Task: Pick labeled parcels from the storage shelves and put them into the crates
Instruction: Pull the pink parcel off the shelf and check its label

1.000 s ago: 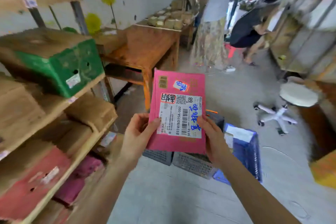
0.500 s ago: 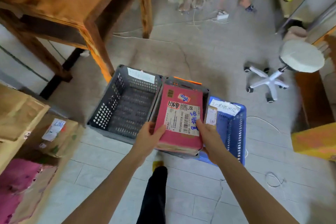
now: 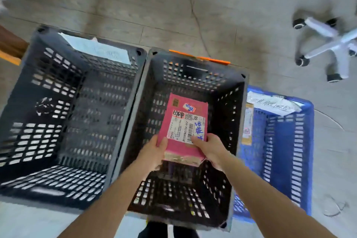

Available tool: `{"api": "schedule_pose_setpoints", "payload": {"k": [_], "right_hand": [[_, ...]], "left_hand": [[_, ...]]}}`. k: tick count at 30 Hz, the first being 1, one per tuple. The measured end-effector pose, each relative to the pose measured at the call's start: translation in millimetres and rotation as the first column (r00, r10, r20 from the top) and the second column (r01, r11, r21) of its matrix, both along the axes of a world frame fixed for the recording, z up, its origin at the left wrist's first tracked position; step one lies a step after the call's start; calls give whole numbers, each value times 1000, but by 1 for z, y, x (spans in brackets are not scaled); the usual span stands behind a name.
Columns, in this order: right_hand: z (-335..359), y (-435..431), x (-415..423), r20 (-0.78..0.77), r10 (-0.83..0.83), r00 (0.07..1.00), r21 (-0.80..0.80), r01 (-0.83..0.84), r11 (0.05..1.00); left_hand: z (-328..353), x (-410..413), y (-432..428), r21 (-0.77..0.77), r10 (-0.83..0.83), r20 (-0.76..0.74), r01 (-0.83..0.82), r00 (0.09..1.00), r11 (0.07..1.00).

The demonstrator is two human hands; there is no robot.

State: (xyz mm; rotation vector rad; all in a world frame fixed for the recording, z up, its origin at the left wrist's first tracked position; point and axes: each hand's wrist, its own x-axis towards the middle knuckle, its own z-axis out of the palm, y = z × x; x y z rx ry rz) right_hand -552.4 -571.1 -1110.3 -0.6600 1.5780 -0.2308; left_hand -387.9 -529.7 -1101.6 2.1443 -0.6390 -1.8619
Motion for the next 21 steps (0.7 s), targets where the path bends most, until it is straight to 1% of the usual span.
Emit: {"api": "schedule_pose_setpoints", "payload": {"k": [1,2,5,6,8,11,13,16,19,21], "right_hand": [[-32,-13,2,-19,21,1000,-19,-22,1000],[-63,-25,5,-46,40,998,-47,-42,998],[-147,-50,24,-108,24,994,-143,-39,989],[-165,-56,30,-121,12,993,-173,-33,984],[-192,-65,42,-129,9,992,-208,-36,978],[-222,-75,54,-180,38,983,-226,-79,971],[-223,-78,57,-201,77,977,-212,-121,970],[-192,-78,54,-219,124,968,-197,-168,966],[-127,-67,52,-263,246,933,-168,-295,940],[-74,-54,51,-292,360,886,-127,-409,904]], "left_hand": [[-31,-4,-11,-13,43,29,-42,999,999],[-63,-7,-22,-39,71,93,-68,993,997],[-140,-12,-53,-82,78,362,-52,929,995],[-155,-11,-62,-100,92,411,-55,907,993],[-180,-9,-78,-123,141,447,-95,883,988],[-203,-9,-88,-103,168,471,-135,866,986],[-200,-12,-84,-108,164,462,-128,872,986],[-168,-10,-66,-143,179,413,-131,893,981],[-110,-5,-44,-132,142,371,-99,918,986],[-57,0,-28,-141,163,319,-123,934,982]]}}
